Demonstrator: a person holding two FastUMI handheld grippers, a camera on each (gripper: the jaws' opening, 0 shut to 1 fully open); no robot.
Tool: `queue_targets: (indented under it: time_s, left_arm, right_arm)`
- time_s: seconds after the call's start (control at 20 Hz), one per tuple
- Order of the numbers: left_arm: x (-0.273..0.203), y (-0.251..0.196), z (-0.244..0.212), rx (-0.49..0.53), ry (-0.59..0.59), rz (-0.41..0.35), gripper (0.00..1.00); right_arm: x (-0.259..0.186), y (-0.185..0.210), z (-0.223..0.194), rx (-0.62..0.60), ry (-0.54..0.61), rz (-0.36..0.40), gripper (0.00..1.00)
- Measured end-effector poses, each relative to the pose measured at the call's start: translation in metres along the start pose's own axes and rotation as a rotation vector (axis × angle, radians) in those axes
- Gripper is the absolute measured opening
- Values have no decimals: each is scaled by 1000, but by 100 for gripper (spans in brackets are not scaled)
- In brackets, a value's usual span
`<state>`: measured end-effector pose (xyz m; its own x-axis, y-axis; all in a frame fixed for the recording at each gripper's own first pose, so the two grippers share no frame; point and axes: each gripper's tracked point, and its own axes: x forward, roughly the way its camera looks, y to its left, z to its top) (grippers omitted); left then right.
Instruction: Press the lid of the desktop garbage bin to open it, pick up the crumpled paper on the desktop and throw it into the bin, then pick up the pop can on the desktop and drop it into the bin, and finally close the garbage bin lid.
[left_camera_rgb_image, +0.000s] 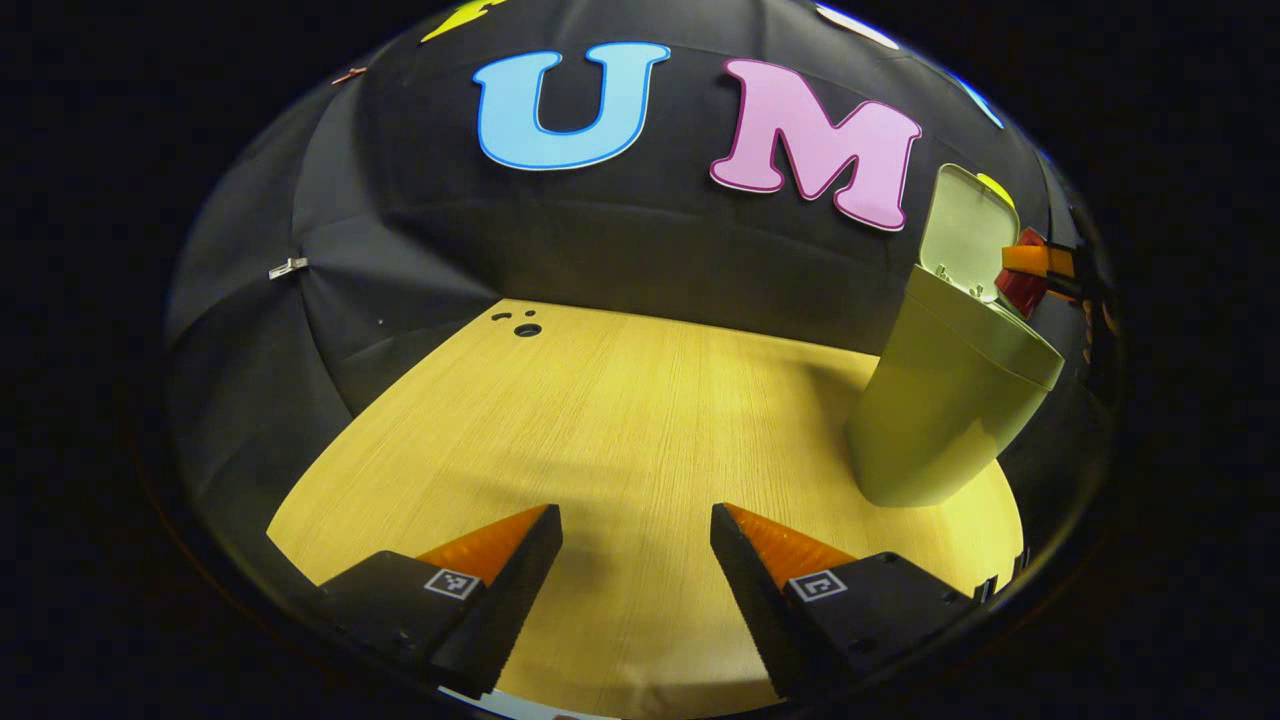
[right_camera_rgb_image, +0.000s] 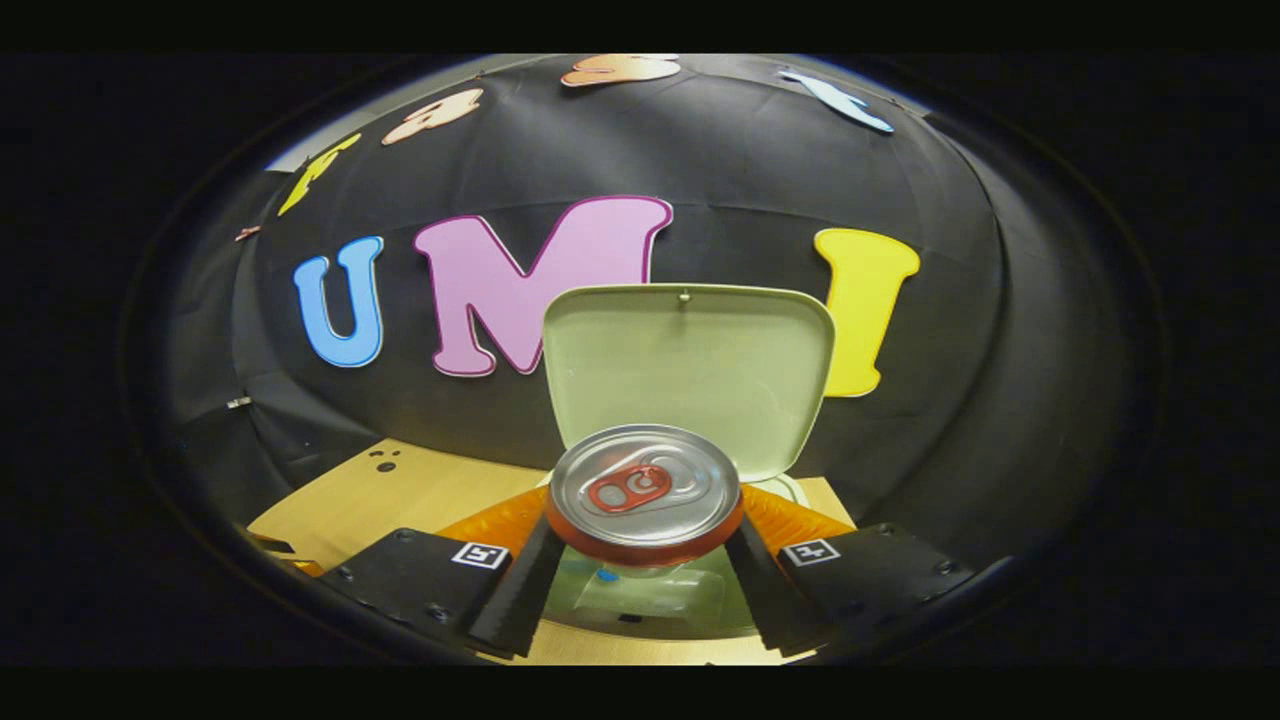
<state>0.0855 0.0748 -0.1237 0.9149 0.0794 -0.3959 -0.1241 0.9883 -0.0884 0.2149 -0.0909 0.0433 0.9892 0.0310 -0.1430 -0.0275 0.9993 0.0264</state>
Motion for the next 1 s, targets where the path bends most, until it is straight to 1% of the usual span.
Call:
queue_targets:
  time_s: [0.25,0.3,0.4,0.45,0.5,0.65,0.8,0.9,1.0]
  left_arm:
    - [-3,1,-7,-26,11,2,96]
    - [-3,2,-7,-24,12,7,96]
    - [-5,4,-8,-22,12,9,96]
    - [-6,5,-9,-21,12,11,96]
    - [-7,6,-9,-19,12,13,96]
    - [-9,11,-11,-19,14,21,96]
    - [-11,14,-13,-29,17,24,96]
    - [-12,15,-15,-29,18,25,96]
    - [-12,16,-17,-29,24,25,96]
  right_arm:
    - [12,3,-2,1,12,-3,86]
    - [13,5,-1,6,12,1,83]
    - [14,6,3,-7,8,-2,88]
    - [15,6,7,-19,0,-4,85]
    - [14,5,12,-32,-12,-7,89]
    - [13,5,36,-52,-55,-10,90]
    - [7,1,67,-46,-109,-19,95]
    - [4,-3,89,-43,-146,-25,95]
    - [3,-8,107,-46,-169,-46,95]
